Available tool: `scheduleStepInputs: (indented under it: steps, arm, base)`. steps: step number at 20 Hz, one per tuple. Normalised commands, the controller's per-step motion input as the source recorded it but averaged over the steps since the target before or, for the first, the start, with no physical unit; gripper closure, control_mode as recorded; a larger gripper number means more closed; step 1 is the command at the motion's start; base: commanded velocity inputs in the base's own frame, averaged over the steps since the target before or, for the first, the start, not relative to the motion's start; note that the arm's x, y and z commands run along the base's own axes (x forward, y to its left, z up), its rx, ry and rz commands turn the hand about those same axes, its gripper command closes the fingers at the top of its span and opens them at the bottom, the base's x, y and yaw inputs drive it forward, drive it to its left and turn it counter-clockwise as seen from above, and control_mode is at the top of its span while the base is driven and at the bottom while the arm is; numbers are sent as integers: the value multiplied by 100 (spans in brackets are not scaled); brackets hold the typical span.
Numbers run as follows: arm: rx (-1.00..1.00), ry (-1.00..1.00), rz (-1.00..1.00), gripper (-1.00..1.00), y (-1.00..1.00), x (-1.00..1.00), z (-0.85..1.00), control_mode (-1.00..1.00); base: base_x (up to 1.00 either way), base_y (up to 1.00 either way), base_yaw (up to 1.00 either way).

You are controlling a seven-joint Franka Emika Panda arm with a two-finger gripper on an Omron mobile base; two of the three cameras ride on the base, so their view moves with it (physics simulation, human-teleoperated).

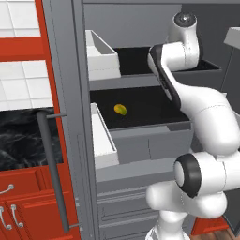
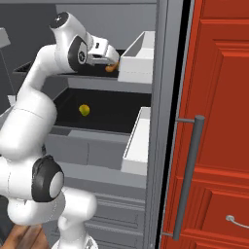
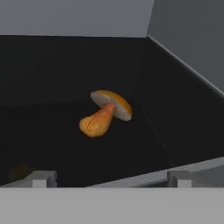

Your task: Place the mustard and condiment bottle from the counter to the top shelf of the fridge. If the existing items in the fridge are on the top shelf, move them to other shelves.

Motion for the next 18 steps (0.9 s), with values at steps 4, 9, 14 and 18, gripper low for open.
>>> scheduleStepInputs:
  steps: [4,9,14,18]
  arm:
    - [0,1,0,-100,0,96,-35,-100]
    - [0,0,0,-100,0,80,-26,-100]
    - [0,0,0,-100,0,72,-22,-100]
    - [0,0,0,-100,-2,54,-30,-100]
  base:
    - [0,0,0]
    - [0,0,0]
    - [0,0,0]
    - [0,0,0]
